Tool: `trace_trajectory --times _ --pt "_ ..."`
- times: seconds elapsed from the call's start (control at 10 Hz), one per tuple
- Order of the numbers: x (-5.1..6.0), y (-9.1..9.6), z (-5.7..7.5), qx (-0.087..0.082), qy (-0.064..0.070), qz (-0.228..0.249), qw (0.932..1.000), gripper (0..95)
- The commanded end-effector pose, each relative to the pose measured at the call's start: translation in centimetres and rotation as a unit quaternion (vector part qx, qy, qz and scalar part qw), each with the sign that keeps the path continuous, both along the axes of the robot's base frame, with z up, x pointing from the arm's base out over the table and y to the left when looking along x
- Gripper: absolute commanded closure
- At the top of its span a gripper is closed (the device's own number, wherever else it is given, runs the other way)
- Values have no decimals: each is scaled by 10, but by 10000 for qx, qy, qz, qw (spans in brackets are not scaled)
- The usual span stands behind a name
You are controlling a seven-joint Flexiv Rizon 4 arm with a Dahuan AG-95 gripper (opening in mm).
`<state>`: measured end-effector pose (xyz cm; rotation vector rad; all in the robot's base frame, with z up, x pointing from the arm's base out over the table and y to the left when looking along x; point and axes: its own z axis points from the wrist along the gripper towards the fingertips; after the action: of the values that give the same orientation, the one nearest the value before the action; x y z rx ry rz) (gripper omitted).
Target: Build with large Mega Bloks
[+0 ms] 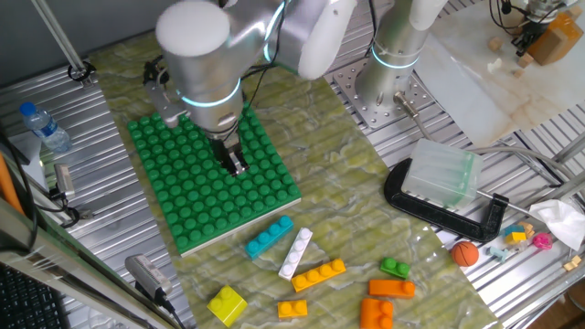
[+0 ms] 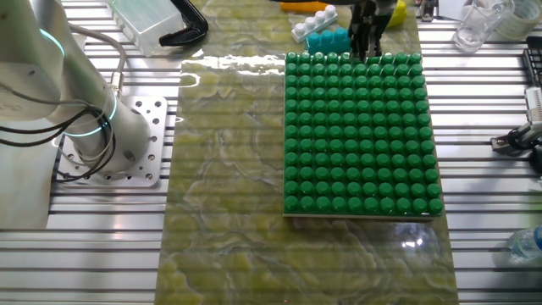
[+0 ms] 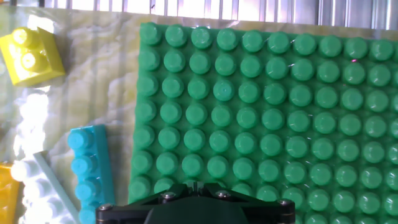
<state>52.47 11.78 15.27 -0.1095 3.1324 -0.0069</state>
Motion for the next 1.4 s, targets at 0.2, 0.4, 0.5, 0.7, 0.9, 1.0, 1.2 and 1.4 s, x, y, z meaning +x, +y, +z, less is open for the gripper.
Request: trace_trajectory --times 0.2,0.4,0.5,0.7,0.9,1.0,1.2,1.4 --pt "2 1 -1 -547 17 547 9970 950" --pt "2 1 -1 -415 34 855 9955 950" --pt "2 1 -1 -243 101 867 9959 950" --pt "2 1 -1 -221 105 789 9966 950" --pt "6 16 -5 45 161 735 9972 950" --pt "9 32 -13 58 170 664 9976 950" --pt "13 58 -26 70 142 658 9977 950" --pt "13 81 -36 145 220 687 9973 950"
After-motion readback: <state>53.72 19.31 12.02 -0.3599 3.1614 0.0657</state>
